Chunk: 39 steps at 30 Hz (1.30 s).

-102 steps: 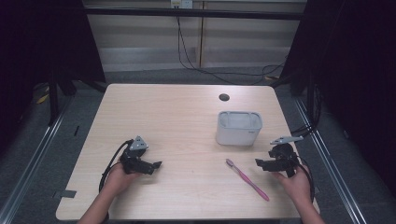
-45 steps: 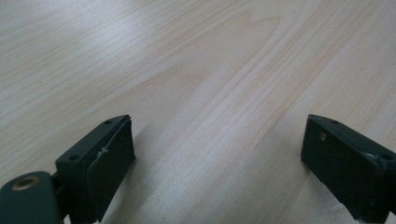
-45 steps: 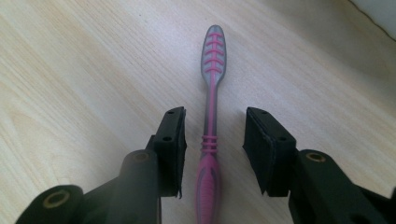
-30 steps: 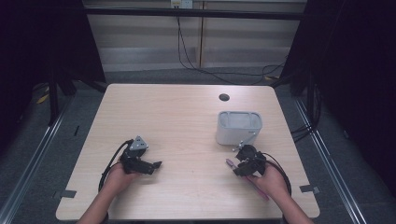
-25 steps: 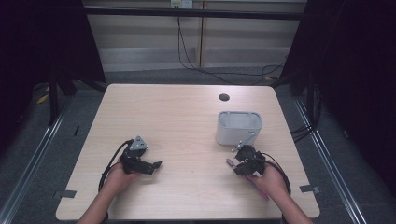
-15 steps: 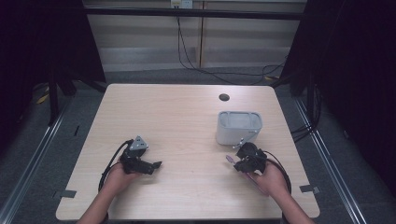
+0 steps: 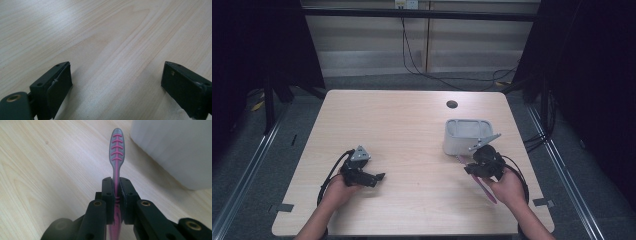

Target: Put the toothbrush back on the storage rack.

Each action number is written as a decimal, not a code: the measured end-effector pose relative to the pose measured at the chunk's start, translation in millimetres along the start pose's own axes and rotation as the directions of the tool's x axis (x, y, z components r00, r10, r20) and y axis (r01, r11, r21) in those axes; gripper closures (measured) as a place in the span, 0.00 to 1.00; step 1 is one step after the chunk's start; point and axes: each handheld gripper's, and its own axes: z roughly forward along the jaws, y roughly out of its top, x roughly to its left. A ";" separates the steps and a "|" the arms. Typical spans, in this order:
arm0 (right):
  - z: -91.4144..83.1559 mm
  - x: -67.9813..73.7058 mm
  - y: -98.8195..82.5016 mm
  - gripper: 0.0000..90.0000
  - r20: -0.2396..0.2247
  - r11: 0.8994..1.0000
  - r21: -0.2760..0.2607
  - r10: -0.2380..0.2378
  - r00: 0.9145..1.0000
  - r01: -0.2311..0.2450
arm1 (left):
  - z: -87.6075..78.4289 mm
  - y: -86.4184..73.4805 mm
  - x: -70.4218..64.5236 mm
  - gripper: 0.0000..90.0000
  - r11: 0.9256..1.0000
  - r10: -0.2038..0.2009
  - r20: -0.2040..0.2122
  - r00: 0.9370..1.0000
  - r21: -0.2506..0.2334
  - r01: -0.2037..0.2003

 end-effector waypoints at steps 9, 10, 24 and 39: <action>-10.5 -0.2 7.6 0.93 0.007 0.994 -0.113 0.006 1.000 -0.005 | 0.0 0.0 0.0 0.10 1.000 0.001 0.000 1.000 0.000 -0.001; -11.9 -0.4 8.1 0.93 0.002 0.992 -0.127 0.016 1.000 -0.015 | 0.0 0.0 0.0 0.10 1.000 0.000 0.000 1.000 0.000 0.000; -31.6 -12.1 11.4 0.93 0.010 0.957 -0.279 0.079 0.997 -0.073 | 0.0 0.0 0.0 0.10 1.000 0.000 0.000 1.000 0.000 0.000; -40.6 -15.8 14.4 0.93 0.004 0.925 -0.369 0.101 0.995 -0.093 | 0.0 0.0 0.0 0.10 1.000 0.000 0.001 1.000 0.001 0.000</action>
